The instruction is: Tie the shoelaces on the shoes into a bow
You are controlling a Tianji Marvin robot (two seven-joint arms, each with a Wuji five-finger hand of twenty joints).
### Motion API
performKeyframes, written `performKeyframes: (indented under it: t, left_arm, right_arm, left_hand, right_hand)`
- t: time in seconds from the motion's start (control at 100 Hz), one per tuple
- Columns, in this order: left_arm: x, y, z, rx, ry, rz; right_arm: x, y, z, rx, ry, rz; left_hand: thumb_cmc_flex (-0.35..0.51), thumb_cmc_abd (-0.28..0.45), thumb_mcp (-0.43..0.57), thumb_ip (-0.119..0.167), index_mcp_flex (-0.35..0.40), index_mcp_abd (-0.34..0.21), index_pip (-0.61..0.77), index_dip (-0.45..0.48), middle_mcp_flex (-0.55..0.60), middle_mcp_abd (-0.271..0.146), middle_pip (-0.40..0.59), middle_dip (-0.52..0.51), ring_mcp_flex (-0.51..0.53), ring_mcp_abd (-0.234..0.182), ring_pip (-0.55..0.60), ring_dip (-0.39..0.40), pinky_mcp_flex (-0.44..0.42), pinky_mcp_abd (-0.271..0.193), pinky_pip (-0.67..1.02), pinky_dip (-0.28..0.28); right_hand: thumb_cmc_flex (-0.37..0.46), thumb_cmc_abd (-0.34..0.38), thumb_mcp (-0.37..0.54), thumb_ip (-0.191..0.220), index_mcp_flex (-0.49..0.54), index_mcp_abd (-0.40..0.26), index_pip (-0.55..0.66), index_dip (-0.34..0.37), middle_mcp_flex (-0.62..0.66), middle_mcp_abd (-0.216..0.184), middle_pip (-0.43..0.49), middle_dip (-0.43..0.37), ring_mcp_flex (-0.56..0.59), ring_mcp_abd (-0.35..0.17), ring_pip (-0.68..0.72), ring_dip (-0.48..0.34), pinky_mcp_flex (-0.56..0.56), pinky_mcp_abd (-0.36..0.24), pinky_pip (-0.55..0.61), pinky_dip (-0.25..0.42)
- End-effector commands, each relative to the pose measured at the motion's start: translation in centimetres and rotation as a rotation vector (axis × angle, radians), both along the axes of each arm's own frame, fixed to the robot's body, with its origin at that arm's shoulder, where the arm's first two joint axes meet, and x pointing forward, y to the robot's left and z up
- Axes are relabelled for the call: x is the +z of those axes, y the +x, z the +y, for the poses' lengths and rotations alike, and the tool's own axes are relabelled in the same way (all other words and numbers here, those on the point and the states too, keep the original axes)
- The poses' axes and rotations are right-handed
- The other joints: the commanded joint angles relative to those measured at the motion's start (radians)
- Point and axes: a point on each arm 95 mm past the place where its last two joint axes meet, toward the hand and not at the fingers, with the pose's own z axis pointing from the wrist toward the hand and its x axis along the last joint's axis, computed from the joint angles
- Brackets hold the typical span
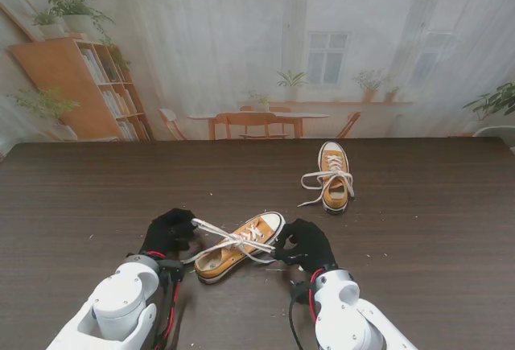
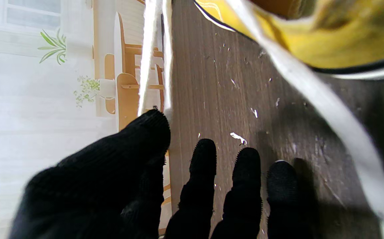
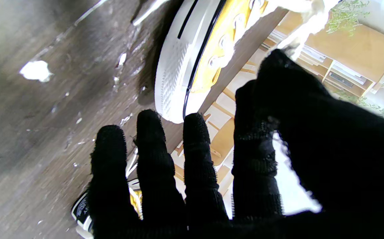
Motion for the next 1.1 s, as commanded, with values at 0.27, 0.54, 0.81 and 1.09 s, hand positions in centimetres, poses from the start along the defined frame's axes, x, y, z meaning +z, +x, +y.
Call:
performKeyframes:
  t: [0.27,0.54,0.81,1.09]
  left_arm:
    - [0.2,0.3,0.2,0.017,0.036,-0.004]
    - [0.7,0.3,0.6,0.035,0.061,-0.019]
    - [1.2,0.1,1.0,0.051,0.082,-0.034]
    - [1.0,0.1,1.4,0.055,0.108,-0.019]
  right_arm:
    - [-0.8,-0.5,-0.9,-0.029,-0.025,0.017]
    - [-0.9,-0.8,-1.8,-0.074,-0.039,0.008]
    - [-0.8,-1.0,-2.6,-0.109,-0.045,-0.009]
    - [-1.2,-1.2,-3.6,-0.143,-0.063,-0.006]
  left_hand:
    - [0.020,0.015,0.022,-0.020,-0.023,-0.043,0.046,-0.014,-0.018,-0.006,0.027,-0.011,0.004,-0.001,0.021,-0.010,-0.006,0.034,0.001,-0.002]
    - [0.020,0.016,0.021,-0.022,-0.023,-0.044,0.050,-0.018,-0.021,-0.008,0.029,-0.011,0.000,-0.003,0.021,-0.012,-0.011,0.034,-0.002,-0.007]
    - [0.020,0.015,0.021,-0.022,-0.024,-0.042,0.051,-0.022,-0.023,-0.007,0.036,-0.006,-0.005,-0.003,0.032,-0.008,-0.019,0.027,0.009,-0.003]
    - [0.023,0.016,0.020,-0.024,-0.024,-0.041,0.052,-0.024,-0.026,-0.005,0.035,-0.006,-0.007,-0.002,0.031,-0.008,-0.021,0.027,0.007,-0.006]
  right_hand:
    - [0.043,0.067,0.055,0.001,0.020,0.080,0.049,0.079,-0.002,0.009,0.039,0.004,-0.010,-0.010,0.019,0.000,0.000,-0.020,0.028,0.003]
    - [0.042,0.084,0.060,0.004,0.012,0.101,0.048,0.099,-0.008,0.011,0.052,0.009,-0.015,-0.009,0.029,0.001,-0.002,-0.020,0.034,0.003]
    - [0.042,0.082,0.061,0.005,0.013,0.104,0.047,0.107,-0.008,0.013,0.057,0.010,-0.015,-0.009,0.033,0.000,-0.005,-0.020,0.035,0.000]
    - [0.044,0.082,0.064,0.005,0.014,0.111,0.046,0.109,-0.005,0.014,0.060,0.010,-0.014,-0.008,0.035,-0.001,-0.004,-0.018,0.038,-0.001]
